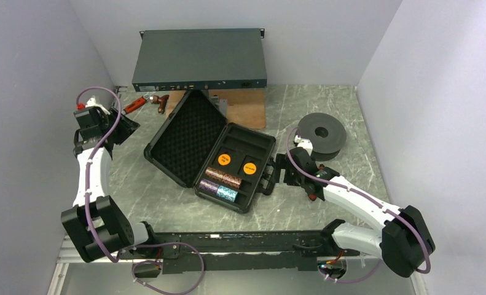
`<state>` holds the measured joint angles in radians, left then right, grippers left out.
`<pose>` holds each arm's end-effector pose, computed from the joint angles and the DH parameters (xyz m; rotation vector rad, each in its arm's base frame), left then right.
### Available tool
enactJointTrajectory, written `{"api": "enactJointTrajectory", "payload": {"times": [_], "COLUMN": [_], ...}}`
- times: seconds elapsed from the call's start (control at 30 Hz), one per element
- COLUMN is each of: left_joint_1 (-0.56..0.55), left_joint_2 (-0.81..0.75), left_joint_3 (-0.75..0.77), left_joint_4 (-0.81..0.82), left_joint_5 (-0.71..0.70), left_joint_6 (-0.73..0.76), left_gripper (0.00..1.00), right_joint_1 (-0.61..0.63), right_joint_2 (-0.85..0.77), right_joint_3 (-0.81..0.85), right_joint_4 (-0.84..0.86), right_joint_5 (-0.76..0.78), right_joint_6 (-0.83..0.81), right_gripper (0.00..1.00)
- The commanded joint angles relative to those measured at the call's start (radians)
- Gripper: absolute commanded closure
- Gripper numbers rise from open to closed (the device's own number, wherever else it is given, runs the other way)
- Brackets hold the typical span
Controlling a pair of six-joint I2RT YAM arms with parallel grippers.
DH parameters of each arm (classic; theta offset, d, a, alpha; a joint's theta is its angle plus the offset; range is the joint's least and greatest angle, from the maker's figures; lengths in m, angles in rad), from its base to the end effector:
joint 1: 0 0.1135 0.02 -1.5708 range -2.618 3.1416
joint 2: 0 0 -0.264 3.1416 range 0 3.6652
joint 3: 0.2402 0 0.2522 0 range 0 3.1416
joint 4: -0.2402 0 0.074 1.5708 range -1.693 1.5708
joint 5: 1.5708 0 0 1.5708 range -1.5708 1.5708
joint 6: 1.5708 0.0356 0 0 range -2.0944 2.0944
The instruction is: Pack up texas hold em set
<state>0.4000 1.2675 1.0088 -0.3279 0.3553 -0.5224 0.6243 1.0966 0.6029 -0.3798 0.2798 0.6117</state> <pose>0.2652 0.0987 0.3013 -0.7680 2.0085 -0.4538 0.1786 0.1166 0.2022 0.1081 2.4095 0.2308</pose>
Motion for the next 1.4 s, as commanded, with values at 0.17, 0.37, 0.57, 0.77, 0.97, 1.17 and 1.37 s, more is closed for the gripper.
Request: {"api": "enactJointTrajectory", "payload": {"times": [0.17, 0.37, 0.57, 0.77, 0.97, 1.17, 1.37], "left_joint_1": [-0.075, -0.124, -0.157, -0.198, -0.228, -0.245, -0.282], "left_joint_2": [0.033, 0.037, 0.024, 0.017, -0.019, -0.042, -0.073], "left_joint_3": [-0.018, -0.039, -0.041, -0.02, -0.011, 0.004, -0.004], "left_joint_4": [0.059, 0.083, 0.085, 0.044, 0.015, -0.018, -0.03], "left_joint_5": [0.055, 0.093, 0.126, 0.169, 0.192, 0.222, 0.228], "left_joint_6": [-0.019, -0.005, 0.009, 0.041, 0.066, 0.084, 0.086], "left_gripper": [0.57, 0.6, 0.59, 0.58, 0.56, 0.56, 0.57], "right_joint_1": [-0.058, -0.067, -0.071, -0.071, -0.071, -0.071, -0.071], "right_joint_2": [-0.05, -0.122, -0.141, -0.147, -0.158, -0.174, -0.178], "right_joint_3": [-0.031, -0.061, -0.066, -0.08, -0.081, -0.1, -0.112], "right_joint_4": [0.085, 0.106, 0.103, 0.108, 0.099, 0.147, 0.281], "right_joint_5": [-0.076, -0.096, -0.092, -0.101, -0.119, -0.191, -0.387], "right_joint_6": [-0.014, -0.03, -0.026, -0.021, -0.014, -0.03, -0.039], "right_gripper": [0.05, 0.05, 0.05, 0.05, 0.05, 0.08, 0.29]}}
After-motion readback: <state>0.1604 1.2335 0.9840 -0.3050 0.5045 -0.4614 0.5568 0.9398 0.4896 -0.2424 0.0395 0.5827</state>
